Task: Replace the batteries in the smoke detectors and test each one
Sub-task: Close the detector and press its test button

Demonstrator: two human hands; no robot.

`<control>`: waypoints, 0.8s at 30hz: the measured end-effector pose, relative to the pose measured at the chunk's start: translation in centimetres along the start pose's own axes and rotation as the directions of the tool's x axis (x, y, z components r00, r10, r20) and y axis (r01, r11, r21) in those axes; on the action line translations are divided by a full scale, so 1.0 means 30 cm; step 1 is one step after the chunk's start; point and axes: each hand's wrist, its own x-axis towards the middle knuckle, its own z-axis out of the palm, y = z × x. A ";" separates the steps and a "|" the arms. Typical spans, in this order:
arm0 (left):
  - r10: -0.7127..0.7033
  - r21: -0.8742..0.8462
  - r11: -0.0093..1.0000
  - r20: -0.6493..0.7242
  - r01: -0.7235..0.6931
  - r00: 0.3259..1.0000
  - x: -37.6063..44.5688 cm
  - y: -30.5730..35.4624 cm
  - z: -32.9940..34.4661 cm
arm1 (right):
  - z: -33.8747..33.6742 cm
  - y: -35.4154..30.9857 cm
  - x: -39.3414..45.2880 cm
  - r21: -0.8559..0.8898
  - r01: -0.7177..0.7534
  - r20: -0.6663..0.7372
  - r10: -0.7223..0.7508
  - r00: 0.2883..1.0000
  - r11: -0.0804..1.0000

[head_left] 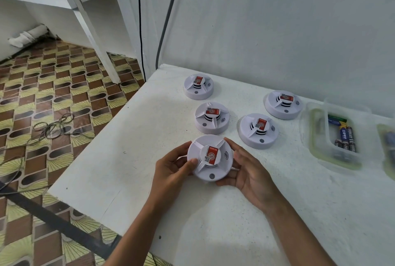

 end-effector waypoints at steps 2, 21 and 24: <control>0.000 0.004 1.000 0.000 0.000 1.000 0.000 -0.001 -0.001 | 0.003 -0.002 -0.001 0.000 0.000 -0.001 0.000 1.000 1.000; 0.016 0.068 0.998 -0.005 -0.015 1.000 -0.002 0.004 0.004 | 0.001 -0.001 -0.005 -0.037 0.007 -0.020 -0.008 1.000 0.999; 0.022 0.057 0.998 -0.004 -0.022 1.000 -0.002 0.004 0.002 | 0.003 -0.003 -0.004 -0.045 0.007 -0.028 -0.008 1.000 0.999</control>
